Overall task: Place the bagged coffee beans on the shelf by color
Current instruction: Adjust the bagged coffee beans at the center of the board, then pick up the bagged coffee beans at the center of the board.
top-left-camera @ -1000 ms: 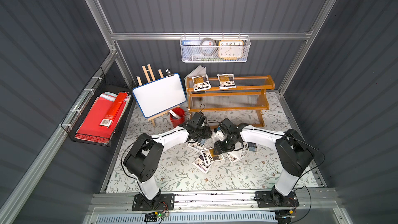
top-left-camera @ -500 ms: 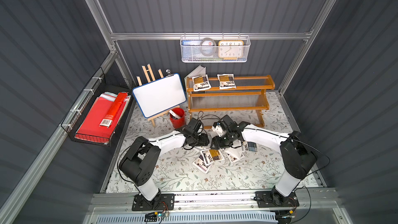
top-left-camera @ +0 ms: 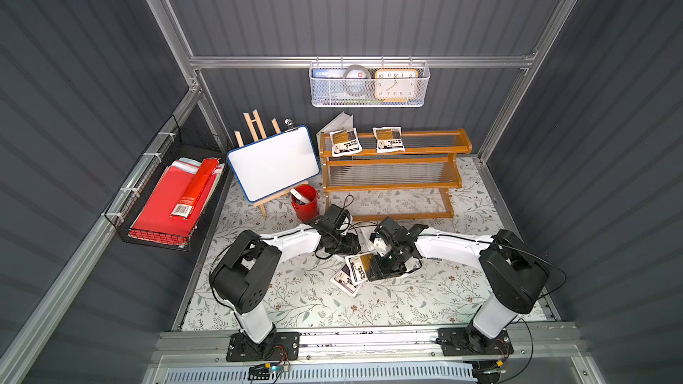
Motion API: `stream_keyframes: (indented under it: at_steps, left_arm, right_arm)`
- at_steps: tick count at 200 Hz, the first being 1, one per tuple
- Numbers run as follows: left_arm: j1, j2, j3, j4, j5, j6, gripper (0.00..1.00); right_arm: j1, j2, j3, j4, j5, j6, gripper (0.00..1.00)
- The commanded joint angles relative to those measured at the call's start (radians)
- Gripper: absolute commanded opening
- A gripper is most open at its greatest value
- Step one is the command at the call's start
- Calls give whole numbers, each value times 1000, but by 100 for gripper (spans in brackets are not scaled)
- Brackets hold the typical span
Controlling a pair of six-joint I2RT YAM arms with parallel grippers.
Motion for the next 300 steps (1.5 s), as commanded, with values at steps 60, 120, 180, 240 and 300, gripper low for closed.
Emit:
stream_keyframes:
  at_steps: [60, 120, 180, 240, 300]
  left_arm:
    - [-5, 17, -87, 8, 191, 71, 46]
    - [-6, -68, -160, 0, 291, 77, 39]
    - [50, -157, -197, 59, 326, -8, 48]
    - [146, -230, -224, 42, 398, -26, 63]
    - [145, -193, -258, 78, 433, -47, 60]
  right_arm:
    - [-26, 66, 46, 60, 84, -28, 55]
    - [-86, 123, 165, 19, 117, -90, 55]
    - [-91, 120, 180, 24, 129, -93, 54]
    - [-73, 20, 176, 35, 141, -73, 53]
    - [1, 22, 103, 115, 93, 1, 50]
